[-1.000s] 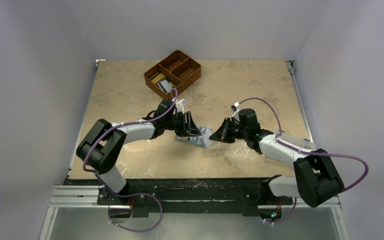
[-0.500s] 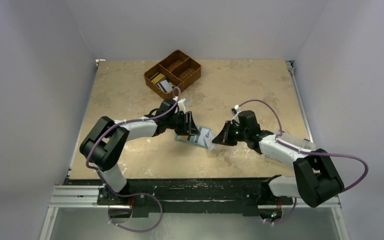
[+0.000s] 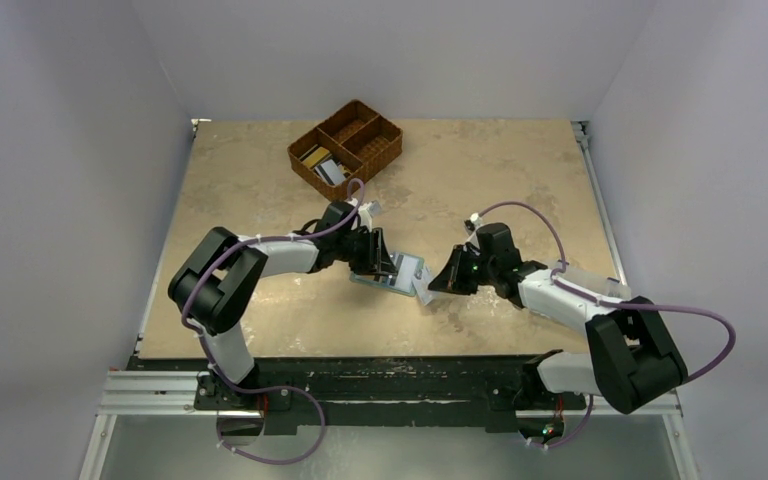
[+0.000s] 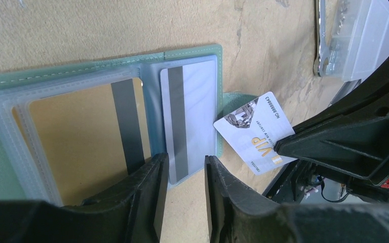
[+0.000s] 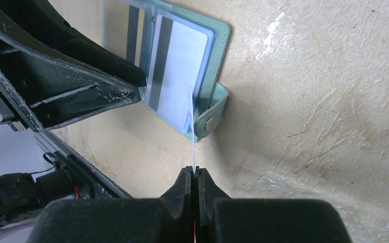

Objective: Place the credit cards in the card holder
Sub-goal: Turn over the card slot in the card holder.

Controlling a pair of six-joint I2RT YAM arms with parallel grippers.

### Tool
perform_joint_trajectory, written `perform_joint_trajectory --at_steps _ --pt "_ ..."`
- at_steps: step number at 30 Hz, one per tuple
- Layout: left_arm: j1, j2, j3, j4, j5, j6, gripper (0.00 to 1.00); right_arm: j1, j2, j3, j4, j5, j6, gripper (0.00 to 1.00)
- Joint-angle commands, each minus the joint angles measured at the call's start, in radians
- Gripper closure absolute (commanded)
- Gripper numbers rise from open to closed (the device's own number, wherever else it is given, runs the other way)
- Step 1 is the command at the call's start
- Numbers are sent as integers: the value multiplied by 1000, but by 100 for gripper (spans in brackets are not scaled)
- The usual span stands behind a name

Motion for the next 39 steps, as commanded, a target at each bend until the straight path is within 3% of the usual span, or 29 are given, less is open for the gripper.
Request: perform_joint_trajectory --at_steps 1,12,32,39 --pt "1 15 17 11 -22 27 67 -3 -16 -9 -13 28 -18 100" --pt "2 29 -1 -13 -66 39 79 -4 -46 -14 -37 29 -20 100" --pt "2 36 -44 -3 -79 34 85 -10 6 -37 16 6 28 100" --pt "1 29 -60 8 -74 25 86 -22 -37 -50 -27 62 42 100"
